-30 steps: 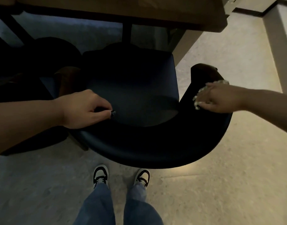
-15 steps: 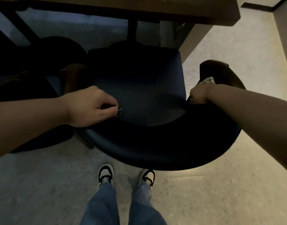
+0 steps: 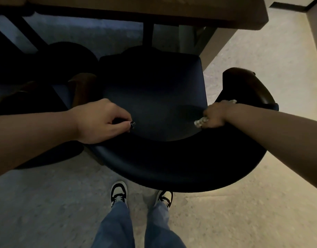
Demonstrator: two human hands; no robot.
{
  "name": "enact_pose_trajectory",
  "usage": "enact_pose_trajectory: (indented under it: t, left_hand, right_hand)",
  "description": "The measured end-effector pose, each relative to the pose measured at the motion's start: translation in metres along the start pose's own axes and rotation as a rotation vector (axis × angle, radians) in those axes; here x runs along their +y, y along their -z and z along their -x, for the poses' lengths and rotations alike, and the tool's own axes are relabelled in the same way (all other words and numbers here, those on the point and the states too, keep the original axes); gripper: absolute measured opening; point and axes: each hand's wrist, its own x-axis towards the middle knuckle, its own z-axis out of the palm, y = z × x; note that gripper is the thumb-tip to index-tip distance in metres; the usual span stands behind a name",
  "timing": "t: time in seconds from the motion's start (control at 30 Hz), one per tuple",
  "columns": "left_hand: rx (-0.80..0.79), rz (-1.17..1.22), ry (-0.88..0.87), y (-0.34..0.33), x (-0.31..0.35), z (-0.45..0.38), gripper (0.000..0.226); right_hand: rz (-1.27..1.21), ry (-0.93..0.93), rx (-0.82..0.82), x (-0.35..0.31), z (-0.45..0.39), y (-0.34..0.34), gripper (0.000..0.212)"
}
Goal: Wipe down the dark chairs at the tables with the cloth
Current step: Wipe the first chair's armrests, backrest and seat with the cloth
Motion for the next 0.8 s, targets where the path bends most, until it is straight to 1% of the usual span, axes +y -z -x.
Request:
enact_pose_trajectory:
  t: [0.03,0.1,0.17,0.23,0.33,0.43,0.5,0.6,0.7,0.73,0.8]
  left_hand:
    - [0.001,0.005,0.003,0.000,0.001,0.000,0.055]
    - [-0.004,0.007,0.010,0.001,0.001,0.000,0.055]
    - [-0.010,0.009,0.015,0.002,0.001,0.000,0.057]
    - [-0.009,0.009,0.015,0.003,0.000,0.001,0.056]
    - [0.011,0.001,0.026,0.001,-0.001,0.002,0.041]
    - [0.044,-0.006,0.020,-0.001,-0.002,0.002,0.036]
    - [0.061,-0.013,0.020,-0.002,-0.005,0.001,0.033]
    - [0.057,-0.031,0.016,-0.002,-0.007,0.001,0.031]
    - [0.072,-0.049,0.016,-0.003,-0.006,-0.001,0.031]
    - [0.076,-0.044,0.008,-0.003,-0.006,-0.001,0.030]
    - [0.081,-0.033,-0.013,-0.003,-0.007,0.000,0.028]
  right_hand:
    - [0.018,-0.055,-0.011,0.003,0.001,0.002,0.074]
    - [-0.022,-0.099,-0.007,0.001,0.002,0.003,0.068]
    - [-0.078,-0.065,0.008,-0.009,0.000,0.002,0.057]
    - [-0.149,-0.020,-0.014,-0.024,-0.001,0.001,0.049]
    - [-0.262,0.043,-0.047,-0.058,-0.001,-0.001,0.046]
    - [-0.396,0.100,-0.076,-0.104,-0.004,-0.001,0.046]
    - [-0.537,0.122,-0.057,-0.134,-0.009,0.005,0.046]
    - [-0.836,0.170,-0.026,-0.174,-0.014,0.024,0.048]
    - [-1.217,0.251,0.001,-0.199,-0.008,0.044,0.033]
    - [-1.302,0.289,0.013,-0.203,-0.004,0.050,0.031]
    - [-1.313,0.348,0.072,-0.205,0.006,0.058,0.030]
